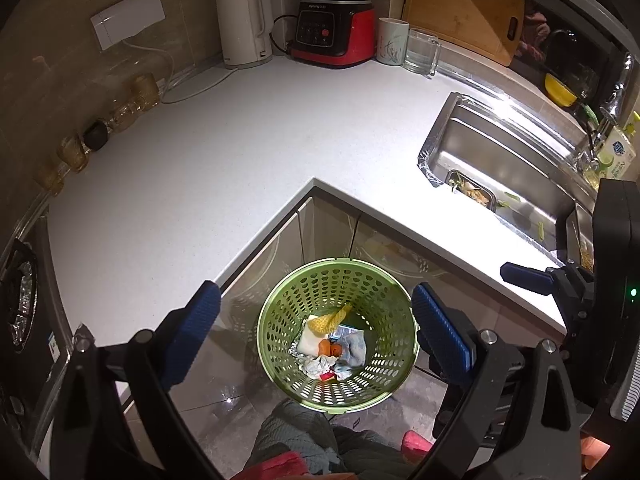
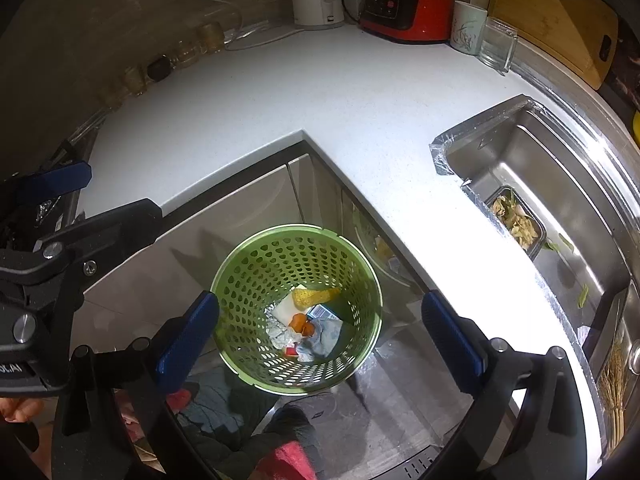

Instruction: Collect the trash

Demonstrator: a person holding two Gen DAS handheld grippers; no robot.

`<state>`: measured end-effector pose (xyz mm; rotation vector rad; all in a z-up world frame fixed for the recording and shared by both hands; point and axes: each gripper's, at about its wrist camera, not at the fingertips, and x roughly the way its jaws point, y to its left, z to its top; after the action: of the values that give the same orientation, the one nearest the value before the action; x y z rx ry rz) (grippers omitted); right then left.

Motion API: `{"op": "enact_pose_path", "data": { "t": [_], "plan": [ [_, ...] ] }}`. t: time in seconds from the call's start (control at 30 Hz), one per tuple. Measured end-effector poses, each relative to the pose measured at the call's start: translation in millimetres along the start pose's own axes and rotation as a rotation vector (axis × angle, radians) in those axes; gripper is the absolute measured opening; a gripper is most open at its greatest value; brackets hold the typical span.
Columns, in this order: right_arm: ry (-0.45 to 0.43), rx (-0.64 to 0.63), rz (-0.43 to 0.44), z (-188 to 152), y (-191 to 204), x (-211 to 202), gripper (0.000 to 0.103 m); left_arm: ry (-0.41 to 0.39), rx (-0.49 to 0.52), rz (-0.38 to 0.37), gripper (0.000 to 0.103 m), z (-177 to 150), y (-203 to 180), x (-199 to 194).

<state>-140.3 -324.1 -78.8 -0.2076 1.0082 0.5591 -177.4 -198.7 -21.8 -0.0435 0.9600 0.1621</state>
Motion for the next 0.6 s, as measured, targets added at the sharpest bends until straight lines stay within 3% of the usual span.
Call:
{"op": "enact_pose_path", "data": {
  "t": [0.37,0.6],
  "plan": [
    [0.019,-0.028,0.0,35,16,23,0.1,0.042,-0.052,0.005,0.093,18,35,21],
    [-0.051,-0.045,-0.028,91,43,26,0.1,-0.04,-0.115,0.044,0.093,55,95,14]
  ]
}}
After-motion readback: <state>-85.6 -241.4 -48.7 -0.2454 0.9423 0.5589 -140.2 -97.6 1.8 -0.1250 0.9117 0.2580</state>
